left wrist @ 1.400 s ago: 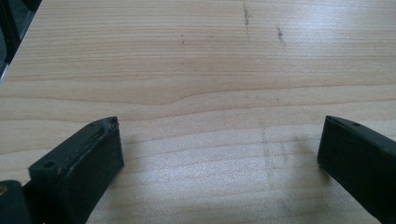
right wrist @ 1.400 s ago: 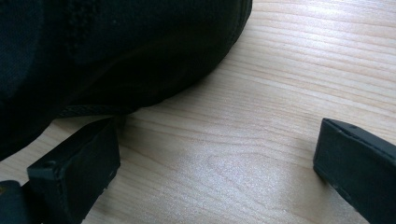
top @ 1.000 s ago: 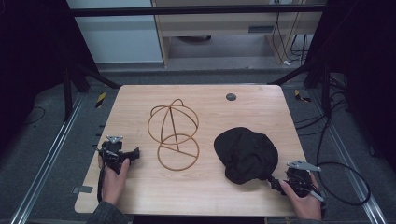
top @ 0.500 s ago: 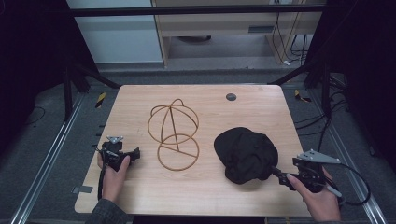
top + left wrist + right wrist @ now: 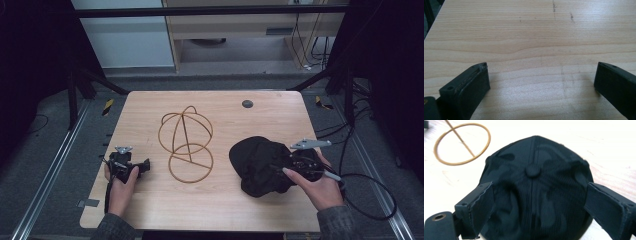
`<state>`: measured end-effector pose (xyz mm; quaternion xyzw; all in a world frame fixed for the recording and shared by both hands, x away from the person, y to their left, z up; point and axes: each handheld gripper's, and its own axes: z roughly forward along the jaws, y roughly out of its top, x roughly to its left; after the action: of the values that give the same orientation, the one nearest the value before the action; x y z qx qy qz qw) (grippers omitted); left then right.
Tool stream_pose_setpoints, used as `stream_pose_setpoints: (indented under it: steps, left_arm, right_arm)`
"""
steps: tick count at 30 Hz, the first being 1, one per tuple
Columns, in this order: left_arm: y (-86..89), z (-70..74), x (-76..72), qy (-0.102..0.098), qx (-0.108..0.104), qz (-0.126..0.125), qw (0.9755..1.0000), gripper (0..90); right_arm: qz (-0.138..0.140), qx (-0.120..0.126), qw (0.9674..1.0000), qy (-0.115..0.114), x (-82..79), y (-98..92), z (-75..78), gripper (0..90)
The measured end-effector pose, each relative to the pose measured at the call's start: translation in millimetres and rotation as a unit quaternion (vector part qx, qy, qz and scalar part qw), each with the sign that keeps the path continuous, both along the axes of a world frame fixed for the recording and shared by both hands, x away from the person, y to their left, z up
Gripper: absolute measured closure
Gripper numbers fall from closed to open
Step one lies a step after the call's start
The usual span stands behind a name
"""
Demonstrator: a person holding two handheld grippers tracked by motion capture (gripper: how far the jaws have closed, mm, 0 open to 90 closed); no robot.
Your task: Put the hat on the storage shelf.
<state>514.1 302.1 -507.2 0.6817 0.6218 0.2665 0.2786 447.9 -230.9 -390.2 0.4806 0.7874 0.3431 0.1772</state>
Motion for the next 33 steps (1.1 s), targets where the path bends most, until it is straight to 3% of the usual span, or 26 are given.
stream_pose_setpoints:
  steps: [1, 10, 13, 19, 24, 26, 27, 33]
  left_arm:
    - [0.0, 0.0, -0.1, 0.000, 0.000, 0.000, 1.0000, 0.0]
    - [-1.1, -0.1, -0.4, -0.001, -0.001, 0.000, 1.0000, 0.0]
    - [-1.7, -0.1, -0.7, -0.001, -0.001, -0.002, 1.0000, 0.0]
    - [-2.6, -0.2, -0.9, -0.001, -0.001, -0.004, 1.0000, 0.0]
    - [-3.3, -0.3, -1.0, -0.002, -0.001, -0.004, 1.0000, 0.0]
    - [-3.4, -0.3, -1.0, -0.002, -0.001, -0.004, 1.0000, 0.0]
    - [-3.4, -0.3, -1.0, -0.001, -0.001, -0.004, 1.0000, 0.0]
    - [-3.7, -0.3, -1.2, -0.001, -0.001, -0.005, 1.0000, 0.0]
  right_arm:
    - [0.002, -0.010, 0.9999, 0.007, 6.3, 2.1, -1.8, 10.2]
    - [0.018, -0.006, 0.9992, 0.036, 15.5, 4.5, -10.3, 19.6]
    - [0.029, 0.001, 0.9982, 0.053, 18.4, 3.3, -11.5, 31.7]
    - [0.037, 0.003, 0.9977, 0.057, 19.6, 2.7, -13.0, 46.2]
    - [0.052, 0.021, 0.9959, 0.071, 22.1, 1.4, -14.2, 67.6]
    - [0.055, 0.024, 0.9956, 0.072, 22.6, 1.6, -14.4, 70.0]
    - [0.058, 0.028, 0.9951, 0.074, 23.7, 2.2, -14.3, 75.6]
    - [0.059, 0.031, 0.9950, 0.075, 26.9, 3.5, -11.6, 81.8]
